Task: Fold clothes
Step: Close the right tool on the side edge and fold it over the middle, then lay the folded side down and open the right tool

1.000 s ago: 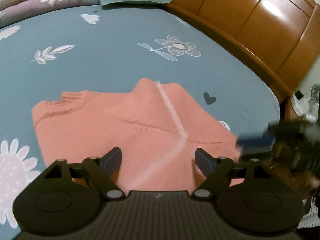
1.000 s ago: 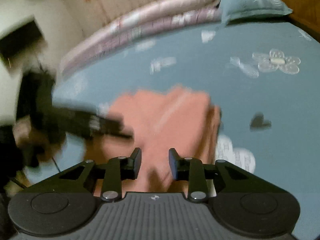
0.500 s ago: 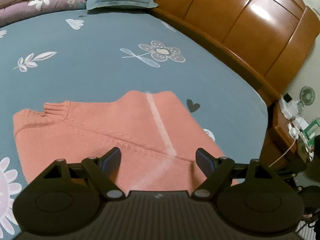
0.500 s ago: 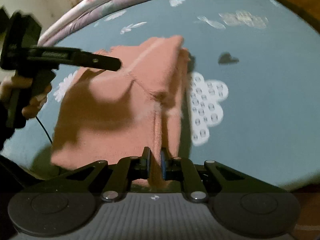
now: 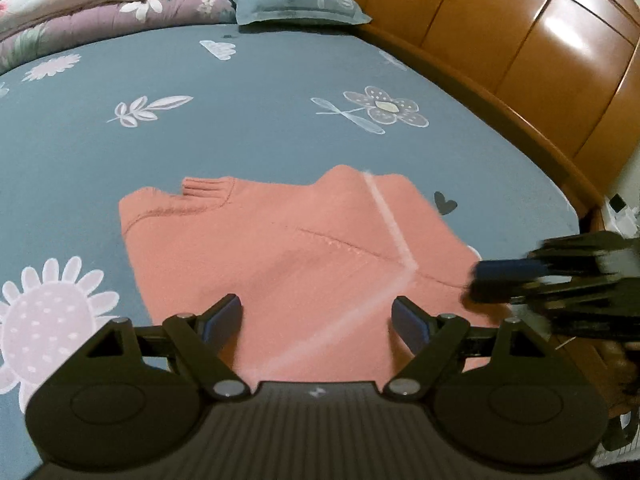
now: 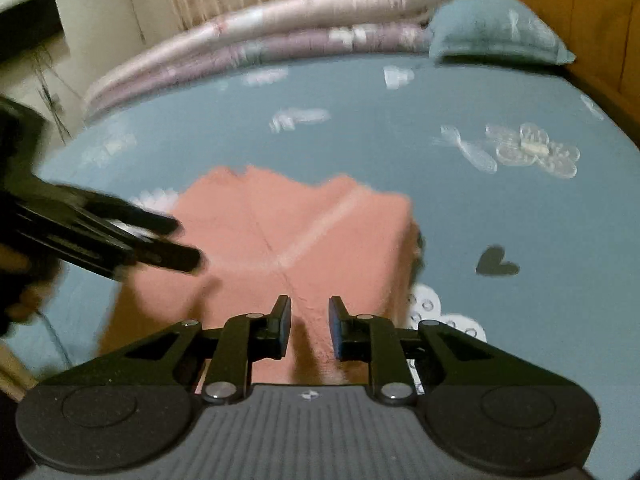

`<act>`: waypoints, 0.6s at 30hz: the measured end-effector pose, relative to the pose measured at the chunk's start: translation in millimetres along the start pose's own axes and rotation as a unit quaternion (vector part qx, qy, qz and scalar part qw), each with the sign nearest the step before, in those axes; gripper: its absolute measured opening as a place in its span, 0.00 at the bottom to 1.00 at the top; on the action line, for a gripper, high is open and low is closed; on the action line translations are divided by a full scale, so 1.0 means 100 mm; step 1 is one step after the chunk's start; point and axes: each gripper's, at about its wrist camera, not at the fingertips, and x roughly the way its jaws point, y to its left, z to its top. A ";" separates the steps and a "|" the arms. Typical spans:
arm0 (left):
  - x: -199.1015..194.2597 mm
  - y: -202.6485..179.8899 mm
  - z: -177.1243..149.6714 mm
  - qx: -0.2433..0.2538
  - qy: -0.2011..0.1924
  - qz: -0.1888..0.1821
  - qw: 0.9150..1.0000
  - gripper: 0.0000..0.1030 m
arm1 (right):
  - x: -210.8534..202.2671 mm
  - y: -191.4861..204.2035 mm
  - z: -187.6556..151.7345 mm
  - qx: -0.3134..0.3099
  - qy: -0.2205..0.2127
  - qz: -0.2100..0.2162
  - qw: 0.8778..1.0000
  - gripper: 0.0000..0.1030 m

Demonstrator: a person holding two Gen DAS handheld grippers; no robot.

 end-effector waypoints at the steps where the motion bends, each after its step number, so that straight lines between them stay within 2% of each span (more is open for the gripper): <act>1: 0.01 0.01 -0.01 0.001 0.001 0.000 1.000 0.81 | 0.03 -0.03 -0.04 0.000 -0.002 0.003 1.000 0.20; 4: 0.02 -0.03 0.01 0.008 0.008 0.007 1.000 0.81 | -0.10 -0.07 -0.03 0.029 -0.007 0.019 0.999 0.23; 8: -0.04 -0.09 0.04 0.025 0.021 0.016 0.999 0.81 | -0.45 0.06 -0.07 0.017 -0.015 0.051 0.998 0.24; 10: -0.11 -0.15 0.03 0.050 0.026 0.020 0.998 0.81 | -0.54 0.17 -0.16 0.003 0.001 0.065 0.998 0.31; 15: -0.14 -0.20 -0.14 0.092 0.046 0.038 0.994 0.85 | -0.45 0.27 -0.56 0.001 0.077 0.016 0.997 0.30; 18: -0.15 -0.17 -0.20 0.104 0.054 0.055 0.992 0.85 | -0.48 0.35 -0.61 0.014 0.069 0.002 0.998 0.30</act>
